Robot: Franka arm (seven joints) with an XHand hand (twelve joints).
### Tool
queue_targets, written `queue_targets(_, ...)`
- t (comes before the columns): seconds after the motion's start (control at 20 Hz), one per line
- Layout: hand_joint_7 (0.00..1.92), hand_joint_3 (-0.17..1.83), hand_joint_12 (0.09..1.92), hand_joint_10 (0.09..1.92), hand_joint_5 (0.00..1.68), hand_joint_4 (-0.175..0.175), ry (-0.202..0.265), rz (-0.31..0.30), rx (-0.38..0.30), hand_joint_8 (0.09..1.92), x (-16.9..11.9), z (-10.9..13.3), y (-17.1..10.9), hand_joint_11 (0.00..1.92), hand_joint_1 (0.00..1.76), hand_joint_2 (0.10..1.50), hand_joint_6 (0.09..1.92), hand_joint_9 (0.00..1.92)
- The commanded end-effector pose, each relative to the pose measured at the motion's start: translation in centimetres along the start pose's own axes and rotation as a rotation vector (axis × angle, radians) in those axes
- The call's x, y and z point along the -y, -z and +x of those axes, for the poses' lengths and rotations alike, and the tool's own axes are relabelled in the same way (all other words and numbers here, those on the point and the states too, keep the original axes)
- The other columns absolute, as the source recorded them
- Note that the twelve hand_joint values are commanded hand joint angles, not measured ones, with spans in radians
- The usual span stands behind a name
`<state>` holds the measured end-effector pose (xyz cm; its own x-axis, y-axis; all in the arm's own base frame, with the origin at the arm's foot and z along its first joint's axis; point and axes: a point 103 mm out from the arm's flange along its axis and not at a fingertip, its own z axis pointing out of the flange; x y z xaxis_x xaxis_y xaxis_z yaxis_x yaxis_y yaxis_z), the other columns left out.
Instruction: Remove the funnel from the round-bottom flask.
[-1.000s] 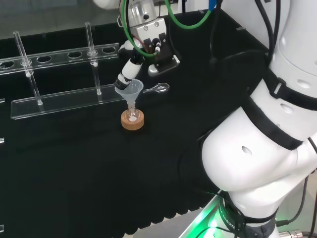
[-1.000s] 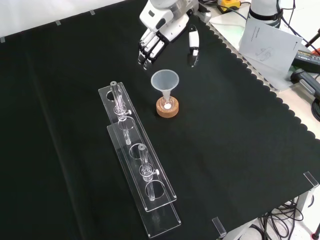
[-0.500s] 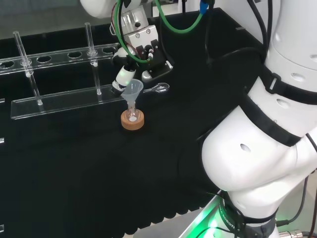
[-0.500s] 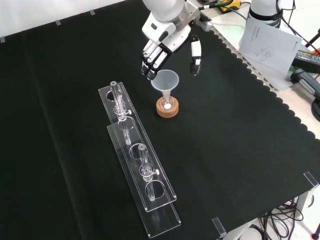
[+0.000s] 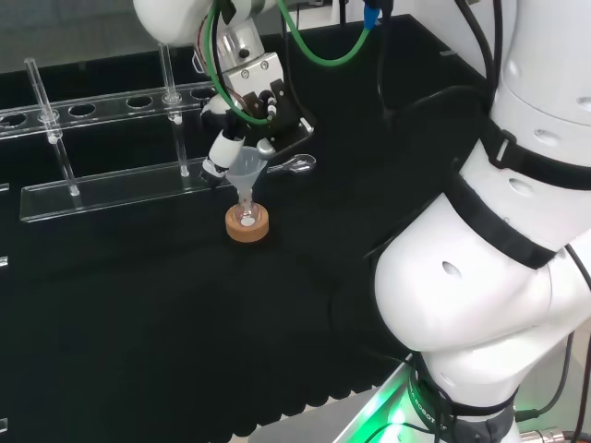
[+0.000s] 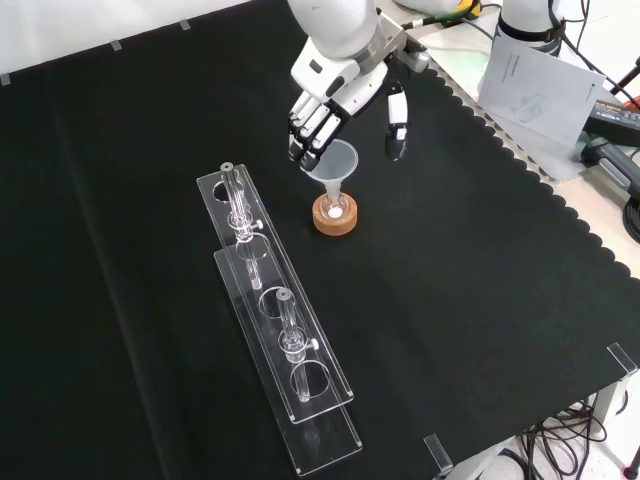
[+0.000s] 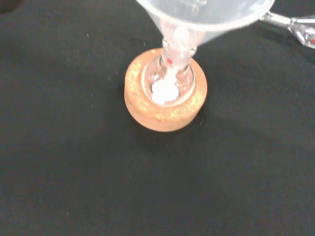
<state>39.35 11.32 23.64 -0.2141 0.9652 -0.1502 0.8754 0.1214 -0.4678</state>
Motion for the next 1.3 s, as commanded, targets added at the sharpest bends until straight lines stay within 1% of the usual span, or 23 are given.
queue_targets(0.05, 0.00, 0.20, 1.51, 0.87, 0.10, -0.002, -0.044, 0.026, 0.020, 0.35, -1.3, -1.5, -1.3, 0.20, 0.56, 0.71, 0.09, 0.05)
queue_targets(0.15, 0.00, 0.20, 1.51, 0.87, 0.10, -0.002, -0.048, 0.024, 0.026, 0.35, -1.4, -1.5, -1.3, 0.20, 0.57, 0.71, 0.09, 0.05)
queue_targets(0.4, 0.00, 0.20, 1.51, 0.87, 0.10, -0.002, -0.037, 0.035, 0.005, 0.36, -1.8, -1.7, -1.6, 0.20, 0.57, 0.71, 0.09, 0.06)
queue_targets(0.9, 0.00, 0.20, 1.51, 0.87, 0.11, -0.002, -0.034, 0.043, 0.024, 0.37, -2.5, -1.4, -2.3, 0.21, 0.57, 0.71, 0.09, 0.07)
queue_targets(1.1, 0.00, 0.20, 1.50, 0.86, 0.11, -0.002, -0.036, 0.052, 0.031, 0.41, -2.9, -1.6, -2.6, 0.21, 0.57, 0.72, 0.09, 0.09)
queue_targets(1.3, 0.00, 0.20, 1.49, 0.83, 0.13, -0.002, -0.034, 0.062, 0.035, 0.49, -3.2, -1.7, -3.1, 0.23, 0.58, 0.72, 0.09, 0.14)
